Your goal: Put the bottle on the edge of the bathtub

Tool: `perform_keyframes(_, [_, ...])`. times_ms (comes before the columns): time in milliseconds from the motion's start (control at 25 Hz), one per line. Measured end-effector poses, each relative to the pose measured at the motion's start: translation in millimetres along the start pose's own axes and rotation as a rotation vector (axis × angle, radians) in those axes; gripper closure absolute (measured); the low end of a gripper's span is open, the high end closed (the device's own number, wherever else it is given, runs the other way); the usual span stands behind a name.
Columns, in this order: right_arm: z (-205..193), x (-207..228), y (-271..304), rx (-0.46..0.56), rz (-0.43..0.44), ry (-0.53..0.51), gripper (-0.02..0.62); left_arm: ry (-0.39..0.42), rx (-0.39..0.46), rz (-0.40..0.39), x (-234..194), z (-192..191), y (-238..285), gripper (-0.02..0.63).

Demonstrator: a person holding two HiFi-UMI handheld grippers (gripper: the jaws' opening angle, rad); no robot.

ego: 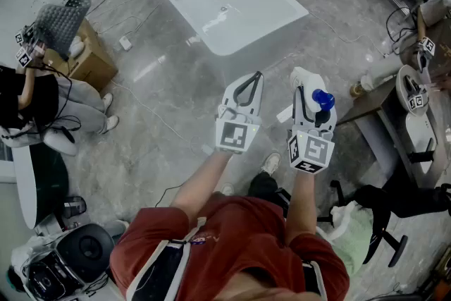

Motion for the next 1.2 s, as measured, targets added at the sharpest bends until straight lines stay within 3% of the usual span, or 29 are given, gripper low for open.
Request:
perform_keyframes(320, [24.9, -73.9, -64.4, -0.010, 0.021, -0.023, 0.327, -0.038, 0.032, 0.024, -20.3, 37.4, -91.3, 0.591])
perform_keyframes(1200, [32.4, -111.6, -100.3, 0.025, 0.016, 0.014, 0.327, -0.036, 0.084, 0.013, -25.7, 55.2, -143.0, 0.591])
Point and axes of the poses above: the fingertips, and each gripper's own axes: y forward along the fingers, x to its right, z out of its top, the point moved 8 cm from there along -y, backward along the fingers, and after that the axes turned 1 degree about -y, right-handed, at the moved point
